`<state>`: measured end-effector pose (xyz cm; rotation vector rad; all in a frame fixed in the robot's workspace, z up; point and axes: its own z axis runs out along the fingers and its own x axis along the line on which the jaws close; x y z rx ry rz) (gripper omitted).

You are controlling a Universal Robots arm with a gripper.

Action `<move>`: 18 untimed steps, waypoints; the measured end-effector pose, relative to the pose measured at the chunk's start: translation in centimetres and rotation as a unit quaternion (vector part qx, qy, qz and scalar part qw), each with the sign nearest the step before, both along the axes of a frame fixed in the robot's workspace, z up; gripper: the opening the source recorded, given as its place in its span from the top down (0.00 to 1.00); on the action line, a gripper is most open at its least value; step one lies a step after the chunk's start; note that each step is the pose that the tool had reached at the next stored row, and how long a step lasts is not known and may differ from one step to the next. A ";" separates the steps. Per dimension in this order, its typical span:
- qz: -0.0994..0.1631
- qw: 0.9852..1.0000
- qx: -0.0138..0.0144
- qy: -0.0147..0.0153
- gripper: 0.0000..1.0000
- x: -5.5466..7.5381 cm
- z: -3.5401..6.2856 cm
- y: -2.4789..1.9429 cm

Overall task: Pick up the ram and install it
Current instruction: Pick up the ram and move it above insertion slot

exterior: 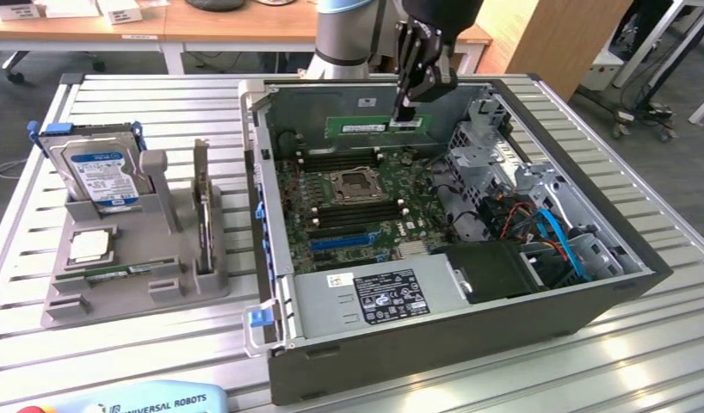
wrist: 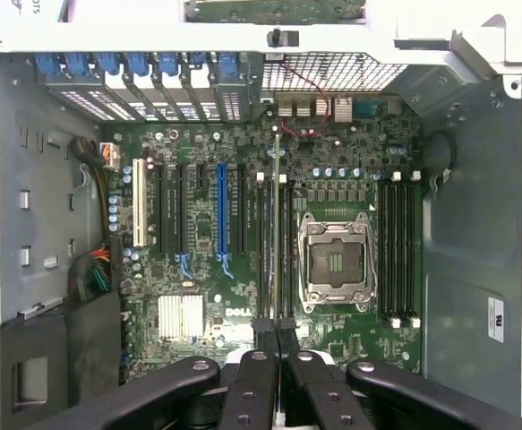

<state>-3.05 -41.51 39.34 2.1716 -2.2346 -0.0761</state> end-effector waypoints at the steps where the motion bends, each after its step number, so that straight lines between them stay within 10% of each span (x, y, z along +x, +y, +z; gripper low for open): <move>1: 0.000 1.000 0.000 0.000 0.89 0.0 -0.07 0.01; 18: 0.017 1.000 -0.001 -0.001 0.89 0.0 -0.84 0.05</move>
